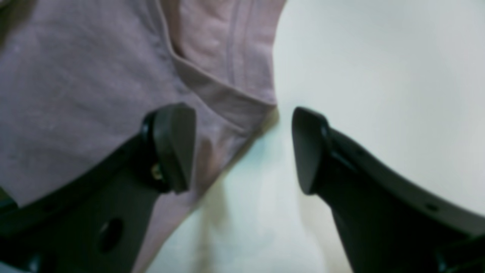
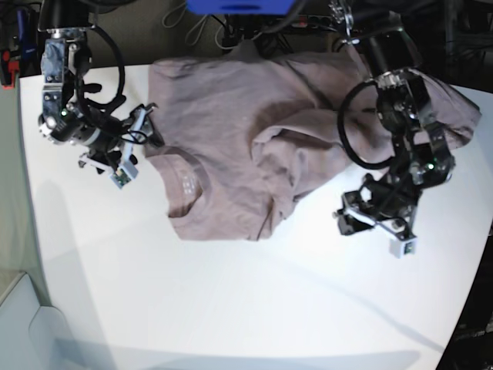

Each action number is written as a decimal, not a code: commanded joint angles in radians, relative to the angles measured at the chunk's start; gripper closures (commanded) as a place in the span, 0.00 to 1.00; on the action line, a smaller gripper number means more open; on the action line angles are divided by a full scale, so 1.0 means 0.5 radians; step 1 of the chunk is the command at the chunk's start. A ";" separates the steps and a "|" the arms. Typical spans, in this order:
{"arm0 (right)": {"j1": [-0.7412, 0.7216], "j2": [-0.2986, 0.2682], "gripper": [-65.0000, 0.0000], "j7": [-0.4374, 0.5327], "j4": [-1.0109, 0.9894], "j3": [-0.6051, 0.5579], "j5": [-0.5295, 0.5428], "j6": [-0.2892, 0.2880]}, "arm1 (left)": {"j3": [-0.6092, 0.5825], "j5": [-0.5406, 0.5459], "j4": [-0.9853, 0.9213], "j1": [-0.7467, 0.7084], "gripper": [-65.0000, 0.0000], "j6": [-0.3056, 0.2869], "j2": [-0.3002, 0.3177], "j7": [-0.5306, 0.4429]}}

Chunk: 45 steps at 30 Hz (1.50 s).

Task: Layout the t-shirt on the table in an organized manner, then fold the t-shirt properly
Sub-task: 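Grasp the shirt body with the left gripper and drag it toward the right gripper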

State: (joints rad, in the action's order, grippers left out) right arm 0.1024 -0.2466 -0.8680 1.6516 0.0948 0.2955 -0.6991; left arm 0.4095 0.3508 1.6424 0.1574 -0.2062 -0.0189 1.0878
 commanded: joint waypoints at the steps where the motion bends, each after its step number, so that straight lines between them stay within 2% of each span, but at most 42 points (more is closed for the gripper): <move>1: -0.025 -0.018 0.38 0.038 0.028 0.008 0.034 0.002 | -0.050 0.040 -0.037 0.061 0.50 0.003 -0.004 -0.075; 6: -0.025 -0.021 0.38 0.044 0.025 0.008 0.034 0.002 | -0.265 0.040 -0.291 0.092 0.50 0.012 -0.044 -0.271; 12: -0.031 -0.018 0.38 0.044 0.022 0.008 0.034 0.002 | -0.296 0.040 -0.552 0.178 0.50 0.009 -0.151 -0.357; 18: -0.035 -0.018 0.38 0.041 0.022 0.008 0.034 0.002 | -0.320 0.040 -0.785 0.261 0.50 0.006 -0.151 -0.357; 24: -0.035 -0.024 0.38 0.041 0.022 0.008 0.034 0.002 | -0.520 0.040 -0.899 0.245 0.51 0.006 -0.136 -0.480; 26: -0.038 -0.024 0.38 0.044 0.022 0.008 0.034 0.002 | -0.578 0.040 -0.920 0.245 0.61 0.006 -0.136 -0.492; 30: -0.038 -0.024 0.38 0.044 0.022 0.008 0.034 0.002 | -0.593 0.040 -0.905 0.248 1.00 0.006 -0.145 -0.492; 33: -0.038 -0.027 0.38 0.044 0.022 0.008 0.031 0.002 | -0.587 0.040 -0.884 0.267 0.97 0.009 -0.136 -0.495; 39: -0.038 -0.027 0.38 0.044 0.022 0.008 0.031 0.002 | -0.452 0.040 -0.647 0.359 1.00 0.024 -0.139 -0.495; 45: -0.035 -0.015 0.38 0.044 0.022 0.008 0.031 0.002 | -0.455 0.040 -0.414 0.482 1.00 0.024 -0.145 -0.495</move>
State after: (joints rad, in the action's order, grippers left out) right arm 0.0975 -0.2466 -0.8646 1.6482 0.0952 0.2947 -0.6987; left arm 0.1860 0.3492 1.4128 0.3607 -0.1841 -0.0845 0.8700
